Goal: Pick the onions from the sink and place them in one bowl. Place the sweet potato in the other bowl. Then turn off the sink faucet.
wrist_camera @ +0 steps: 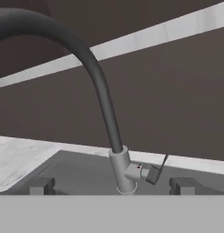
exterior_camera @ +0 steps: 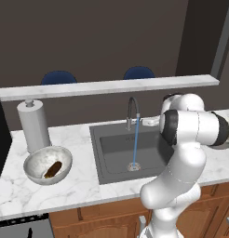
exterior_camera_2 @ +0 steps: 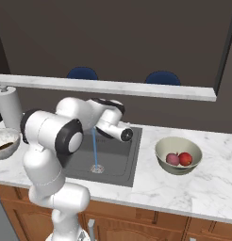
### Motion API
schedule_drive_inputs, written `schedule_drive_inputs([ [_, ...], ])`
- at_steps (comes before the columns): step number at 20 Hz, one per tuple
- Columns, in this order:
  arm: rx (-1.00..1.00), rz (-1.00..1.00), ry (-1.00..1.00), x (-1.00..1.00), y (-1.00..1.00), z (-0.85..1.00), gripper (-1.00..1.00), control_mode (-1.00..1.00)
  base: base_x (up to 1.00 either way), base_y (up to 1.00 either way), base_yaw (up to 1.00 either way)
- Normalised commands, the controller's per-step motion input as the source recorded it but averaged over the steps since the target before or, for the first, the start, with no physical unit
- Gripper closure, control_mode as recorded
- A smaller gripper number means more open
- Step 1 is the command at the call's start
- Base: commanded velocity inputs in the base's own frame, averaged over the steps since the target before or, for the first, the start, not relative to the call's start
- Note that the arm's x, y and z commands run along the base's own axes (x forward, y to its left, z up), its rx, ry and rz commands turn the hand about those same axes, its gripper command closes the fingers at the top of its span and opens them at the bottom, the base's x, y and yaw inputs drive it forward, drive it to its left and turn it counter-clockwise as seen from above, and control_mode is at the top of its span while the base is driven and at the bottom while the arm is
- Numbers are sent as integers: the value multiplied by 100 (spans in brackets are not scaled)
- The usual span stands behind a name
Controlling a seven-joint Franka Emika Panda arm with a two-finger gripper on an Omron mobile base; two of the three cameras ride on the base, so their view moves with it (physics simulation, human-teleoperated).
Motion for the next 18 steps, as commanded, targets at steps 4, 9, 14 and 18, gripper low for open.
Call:
schedule_drive_inputs([
  [4, 4, 0, 0, 17, -3, -3, -100, -100, 0, 0, 0],
  [9, 1, 0, 0, 16, -1, 0, -100, -100, 0, 0, 0],
  [14, 0, 0, 0, 17, 0, 0, -100, -100, 0, 0, 0],
  [18, 0, 0, 0, 14, 0, -8, -100, -100, 0, 0, 0],
])
